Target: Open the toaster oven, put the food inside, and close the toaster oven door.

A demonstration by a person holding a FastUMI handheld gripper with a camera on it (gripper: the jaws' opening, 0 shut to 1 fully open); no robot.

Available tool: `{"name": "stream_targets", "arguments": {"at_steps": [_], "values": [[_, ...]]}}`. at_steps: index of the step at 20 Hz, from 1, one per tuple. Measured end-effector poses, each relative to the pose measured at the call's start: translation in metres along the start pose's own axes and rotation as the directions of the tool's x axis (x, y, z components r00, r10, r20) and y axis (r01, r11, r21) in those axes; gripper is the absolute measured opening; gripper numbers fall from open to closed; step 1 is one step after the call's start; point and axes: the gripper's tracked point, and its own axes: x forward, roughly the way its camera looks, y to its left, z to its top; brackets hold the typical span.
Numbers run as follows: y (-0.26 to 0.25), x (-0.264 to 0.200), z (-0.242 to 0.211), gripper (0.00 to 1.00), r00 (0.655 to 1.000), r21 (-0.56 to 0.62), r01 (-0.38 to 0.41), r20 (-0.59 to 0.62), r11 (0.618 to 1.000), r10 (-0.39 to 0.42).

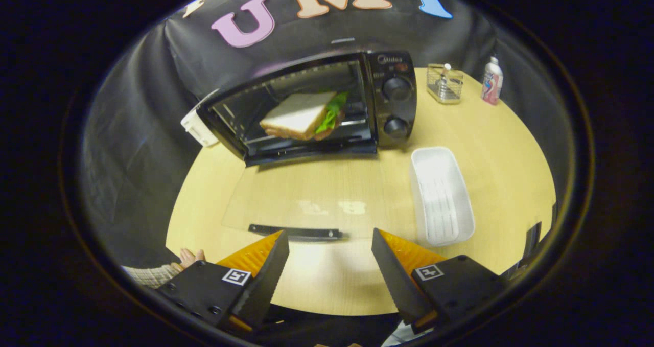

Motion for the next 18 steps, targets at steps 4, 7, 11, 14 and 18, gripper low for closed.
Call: {"name": "stream_targets", "arguments": {"at_steps": [4,7,11,14,18], "values": [[-0.002,0.023,-0.024,1.00,0.998,-0.012,0.013,-0.062,1.000,-0.014],[-0.007,0.038,-0.029,1.00,0.996,0.001,0.044,-0.081,0.999,-0.044],[-0.007,0.040,-0.023,1.00,0.996,0.021,0.039,-0.085,0.999,-0.038],[-0.005,0.030,-0.011,1.00,0.998,0.016,0.040,-0.050,0.999,-0.039],[0.004,0.009,0.012,1.00,1.000,0.050,0.030,-0.004,0.998,-0.030]]}}
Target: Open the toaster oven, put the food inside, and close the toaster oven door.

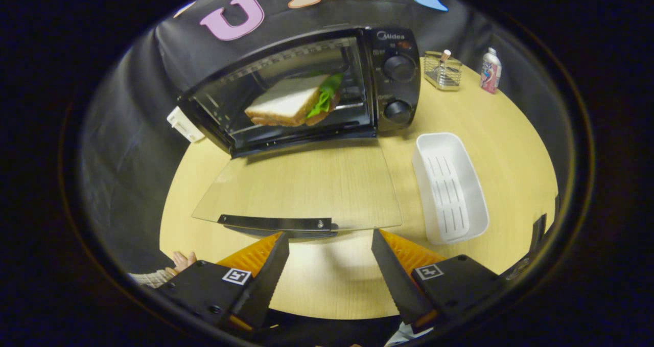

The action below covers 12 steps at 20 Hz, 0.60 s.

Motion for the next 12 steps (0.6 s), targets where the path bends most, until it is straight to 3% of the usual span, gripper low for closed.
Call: {"name": "stream_targets", "arguments": {"at_steps": [12], "values": [[0.022,-0.031,0.087,1.00,0.975,0.086,-0.080,0.216,0.993,0.059]]}}
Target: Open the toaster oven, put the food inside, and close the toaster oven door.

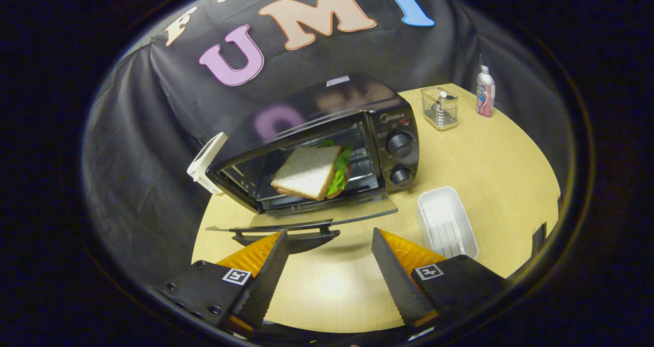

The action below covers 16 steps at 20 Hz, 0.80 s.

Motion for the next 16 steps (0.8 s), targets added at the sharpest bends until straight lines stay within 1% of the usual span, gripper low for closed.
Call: {"name": "stream_targets", "arguments": {"at_steps": [6,16], "values": [[0.006,0.002,0.029,1.00,0.996,-0.064,0.026,0.088,0.998,-0.021],[0.017,0.031,0.088,1.00,0.978,-0.040,0.010,0.208,0.999,-0.002]]}}
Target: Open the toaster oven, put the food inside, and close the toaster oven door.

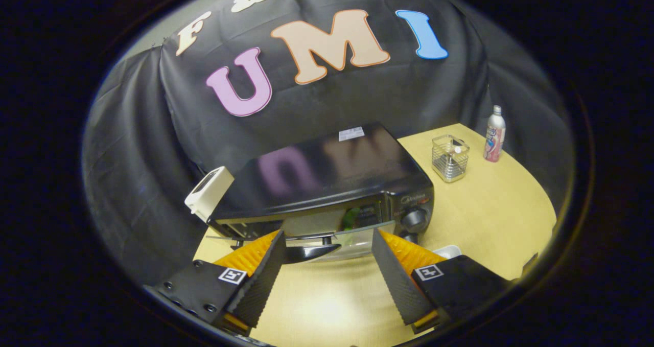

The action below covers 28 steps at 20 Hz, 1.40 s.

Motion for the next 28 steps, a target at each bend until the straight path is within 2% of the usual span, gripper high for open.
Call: {"name": "stream_targets", "arguments": {"at_steps": [9,13,16,19,22,25,28], "values": [[0.001,0.019,0.018,1.00,0.999,-0.011,0.001,0.042,1.000,-0.001],[-0.003,-0.002,0.037,0.98,0.997,-0.024,0.010,0.072,1.000,-0.008],[-0.004,-0.026,0.075,0.98,0.988,-0.004,0.000,0.152,1.000,0.001],[-0.009,-0.055,0.125,0.98,0.960,-0.044,0.026,0.279,0.999,-0.013],[-0.009,-0.088,0.175,0.98,0.909,-0.112,0.077,0.416,0.991,-0.023],[-0.004,-0.115,0.202,0.98,0.871,-0.175,0.116,0.491,0.978,-0.016],[0.003,-0.132,0.209,0.98,0.862,-0.166,0.104,0.508,0.981,-0.005]]}}
